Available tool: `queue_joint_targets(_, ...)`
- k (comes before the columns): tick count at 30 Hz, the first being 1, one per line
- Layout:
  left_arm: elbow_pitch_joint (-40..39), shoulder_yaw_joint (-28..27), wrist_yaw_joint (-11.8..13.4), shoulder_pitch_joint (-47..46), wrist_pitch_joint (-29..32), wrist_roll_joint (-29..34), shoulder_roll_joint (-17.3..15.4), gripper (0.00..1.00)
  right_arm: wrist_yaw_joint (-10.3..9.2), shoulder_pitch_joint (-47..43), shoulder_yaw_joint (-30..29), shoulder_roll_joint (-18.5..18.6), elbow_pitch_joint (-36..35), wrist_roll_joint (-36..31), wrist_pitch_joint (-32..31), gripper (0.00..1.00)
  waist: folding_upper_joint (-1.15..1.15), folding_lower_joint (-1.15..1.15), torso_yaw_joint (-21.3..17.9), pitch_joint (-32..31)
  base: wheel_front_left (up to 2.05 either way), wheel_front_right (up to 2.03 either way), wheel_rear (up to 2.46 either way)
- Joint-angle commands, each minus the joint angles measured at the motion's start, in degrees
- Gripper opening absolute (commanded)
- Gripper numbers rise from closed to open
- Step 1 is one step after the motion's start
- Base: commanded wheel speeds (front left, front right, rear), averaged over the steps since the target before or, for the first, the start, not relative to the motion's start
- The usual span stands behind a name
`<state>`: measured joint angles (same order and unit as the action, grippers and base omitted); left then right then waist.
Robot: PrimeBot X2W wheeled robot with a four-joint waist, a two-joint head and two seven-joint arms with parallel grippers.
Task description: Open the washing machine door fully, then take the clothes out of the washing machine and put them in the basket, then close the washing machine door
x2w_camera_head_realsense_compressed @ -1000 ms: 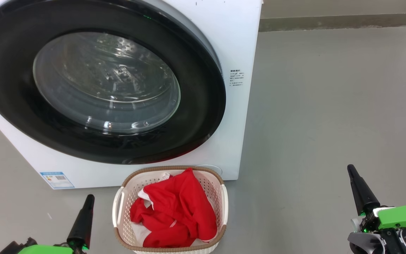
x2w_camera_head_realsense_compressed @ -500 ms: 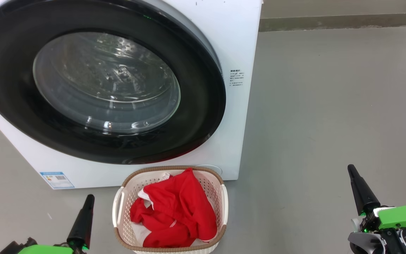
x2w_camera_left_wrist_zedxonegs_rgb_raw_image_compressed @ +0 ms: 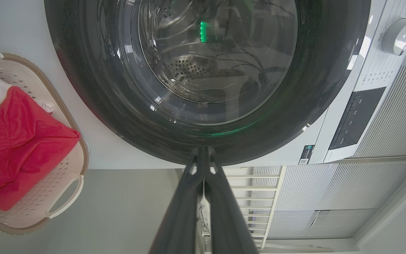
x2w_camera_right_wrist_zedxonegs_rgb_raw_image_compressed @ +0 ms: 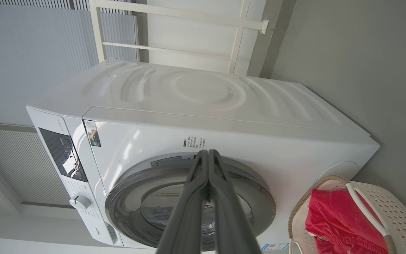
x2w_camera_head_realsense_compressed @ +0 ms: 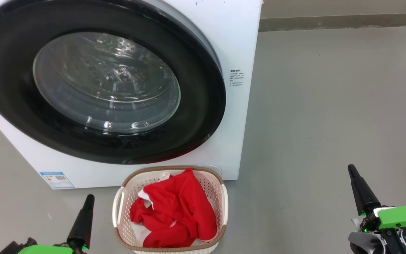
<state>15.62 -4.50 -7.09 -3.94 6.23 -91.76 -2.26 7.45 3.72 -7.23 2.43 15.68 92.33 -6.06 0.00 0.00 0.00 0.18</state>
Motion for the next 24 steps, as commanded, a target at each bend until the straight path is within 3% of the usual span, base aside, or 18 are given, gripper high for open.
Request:
queue_joint_targets(1, -1.59, -2.02, -0.4, -2.25, 0.25, -0.4, -0.62, 0.0, 0.03, 2.44, 0.92, 0.63, -1.67, 0.01, -0.27, 0.0, 0.0, 0.0, 0.0, 0.0, 0.0, 0.0, 0.0)
queue_joint_targets(24, -1.59, -2.02, -0.4, -2.25, 0.25, -0.4, -0.62, 0.0, 0.03, 2.45, 0.84, 0.57, -1.67, -0.06, -0.33, 0.0, 0.0, 0.0, 0.0, 0.0, 0.0, 0.0, 0.0)
